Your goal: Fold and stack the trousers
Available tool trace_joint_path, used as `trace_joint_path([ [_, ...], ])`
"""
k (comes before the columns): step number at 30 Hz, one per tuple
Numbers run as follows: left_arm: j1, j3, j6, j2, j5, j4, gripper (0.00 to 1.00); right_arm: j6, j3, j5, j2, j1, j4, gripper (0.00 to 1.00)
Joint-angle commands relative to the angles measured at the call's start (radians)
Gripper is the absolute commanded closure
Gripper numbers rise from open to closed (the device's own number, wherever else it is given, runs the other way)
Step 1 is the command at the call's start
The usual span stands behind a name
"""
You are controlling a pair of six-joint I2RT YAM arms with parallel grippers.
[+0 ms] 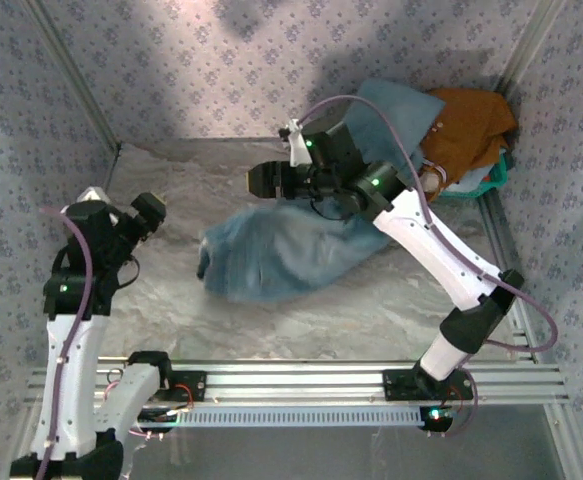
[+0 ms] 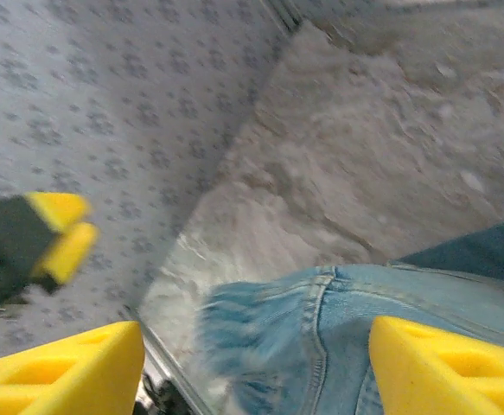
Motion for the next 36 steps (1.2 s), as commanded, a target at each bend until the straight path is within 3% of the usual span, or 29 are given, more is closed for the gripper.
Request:
trace_joint_path([
  [1, 0.016, 0.033, 0.019, -0.003, -0.01, -0.069, 0.01, -0.005, -0.041, 0.053, -0.115, -0.066, -0.048, 0.28],
  [5, -0.013, -0.012, 0.042, 0.07, 0.115, -0.018, 0.04, 0.027, -0.255, 0.118, -0.232, -0.247, -0.055, 0.27],
  [7, -0.118, -0.044, 0.06, 0.109, 0.061, -0.002, 0.05, 0.03, -0.376, 0.119, -0.279, -0.345, -0.024, 0.25],
  [11, -0.414, -0.111, 0.069, 0.2, -0.13, 0.005, 0.04, 0.039, -0.596, 0.098, -0.318, -0.482, 0.043, 0.22],
  [18, -0.777, -0.241, 0.023, 0.323, -0.276, -0.01, 0.06, 0.021, -0.808, 0.093, -0.254, -0.542, 0.082, 0.26],
  [21, -0.891, -0.288, -0.015, 0.331, -0.293, -0.027, 0.09, 0.036, -0.883, 0.113, -0.255, -0.581, 0.119, 0.29],
  [27, -1.029, -0.415, -0.131, 0.308, -0.189, 0.015, 0.16, 0.045, -0.964, 0.049, -0.211, -0.647, 0.184, 0.38],
  [36, -1.094, -0.487, -0.207, 0.481, -0.204, 0.149, 0.17, 0.046, -0.951, -0.04, -0.059, -0.654, 0.298, 0.53],
])
